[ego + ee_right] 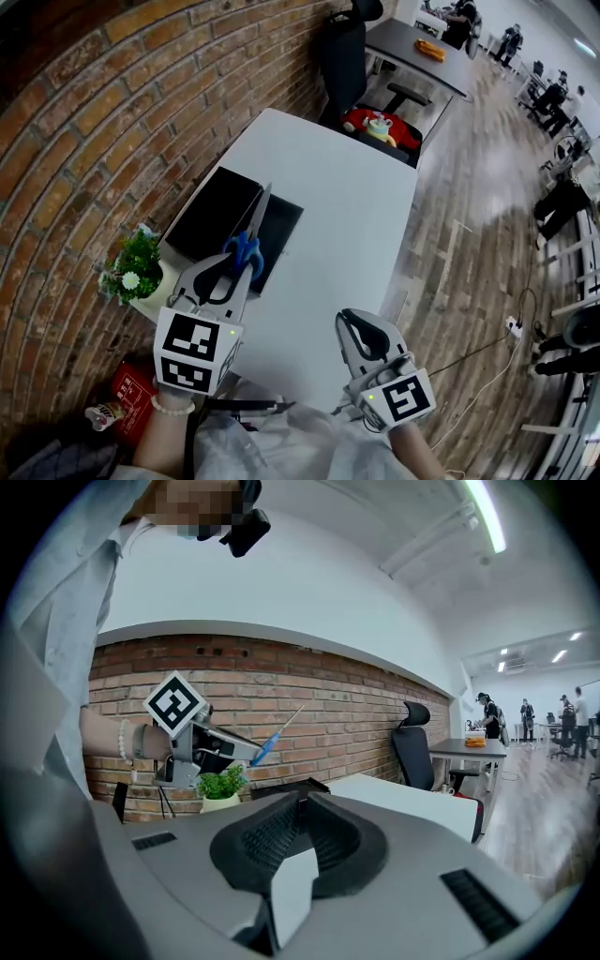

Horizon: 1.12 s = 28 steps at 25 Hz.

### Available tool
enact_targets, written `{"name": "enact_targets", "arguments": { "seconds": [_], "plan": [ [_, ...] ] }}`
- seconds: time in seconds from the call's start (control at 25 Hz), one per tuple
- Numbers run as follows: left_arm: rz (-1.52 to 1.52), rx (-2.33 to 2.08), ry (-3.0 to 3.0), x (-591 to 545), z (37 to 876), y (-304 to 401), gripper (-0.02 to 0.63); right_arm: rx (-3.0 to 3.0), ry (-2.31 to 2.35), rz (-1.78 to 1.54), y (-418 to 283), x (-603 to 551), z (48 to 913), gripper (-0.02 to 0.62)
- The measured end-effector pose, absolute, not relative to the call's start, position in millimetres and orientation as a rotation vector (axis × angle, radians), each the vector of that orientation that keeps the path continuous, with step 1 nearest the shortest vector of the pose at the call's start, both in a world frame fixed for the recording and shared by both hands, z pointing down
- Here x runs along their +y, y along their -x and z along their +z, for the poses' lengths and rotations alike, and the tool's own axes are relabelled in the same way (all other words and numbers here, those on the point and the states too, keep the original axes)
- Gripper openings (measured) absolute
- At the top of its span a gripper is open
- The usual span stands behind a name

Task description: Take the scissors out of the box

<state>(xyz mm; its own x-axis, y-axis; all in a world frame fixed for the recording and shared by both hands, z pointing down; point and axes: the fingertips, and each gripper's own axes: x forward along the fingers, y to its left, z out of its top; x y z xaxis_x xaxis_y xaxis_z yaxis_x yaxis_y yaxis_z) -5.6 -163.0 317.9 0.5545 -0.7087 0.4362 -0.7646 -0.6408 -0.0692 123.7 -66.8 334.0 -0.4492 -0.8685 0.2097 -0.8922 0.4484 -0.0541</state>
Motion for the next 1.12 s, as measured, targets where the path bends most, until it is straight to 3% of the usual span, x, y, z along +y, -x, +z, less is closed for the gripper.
{"name": "enact_targets", "arguments": {
  "seconds": [1.12],
  "plan": [
    [0.391, -1.368, -2.763, -72, 265, 43, 0.092, -2.625, -1.467, 0.106, -92, -43, 297, 0.055]
  ]
}}
